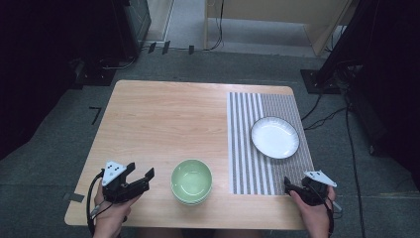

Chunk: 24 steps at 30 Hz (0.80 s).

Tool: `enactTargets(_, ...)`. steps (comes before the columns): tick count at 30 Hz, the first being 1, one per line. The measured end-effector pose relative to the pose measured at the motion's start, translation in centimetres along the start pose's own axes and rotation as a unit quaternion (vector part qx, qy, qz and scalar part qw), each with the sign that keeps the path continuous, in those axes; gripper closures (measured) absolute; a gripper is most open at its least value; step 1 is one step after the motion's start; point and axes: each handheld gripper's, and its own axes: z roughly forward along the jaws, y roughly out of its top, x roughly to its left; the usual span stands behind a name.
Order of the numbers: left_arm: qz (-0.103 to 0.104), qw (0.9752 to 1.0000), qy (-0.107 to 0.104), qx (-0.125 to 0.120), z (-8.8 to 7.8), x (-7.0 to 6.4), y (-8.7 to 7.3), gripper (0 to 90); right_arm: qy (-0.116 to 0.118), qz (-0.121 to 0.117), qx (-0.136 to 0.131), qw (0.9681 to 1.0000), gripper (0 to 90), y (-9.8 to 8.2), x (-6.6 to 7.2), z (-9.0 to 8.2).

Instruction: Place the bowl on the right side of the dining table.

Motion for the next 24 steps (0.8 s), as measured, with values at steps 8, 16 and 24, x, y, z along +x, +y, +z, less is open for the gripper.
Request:
enactTargets(8,0.008,0.9998,-0.016,-0.01,-0.1,-2.5,0.6,31.9,-0.001,0.002,0.0,1.0,12.6,0.0,0.0,0.0)
enactTargets(16,0.023,0.9991,-0.034,-0.004,0.9,-5.1,0.8,33.9,-0.001,0.002,0.0,1.0,12.7,0.0,0.0,0.0)
enactTargets(24,0.031,0.9989,-0.03,0.016,2.8,-6.8,0.7,39.6,-0.011,0.018,-0.007,0.9998,19.9,-0.1,0.0,-0.2)
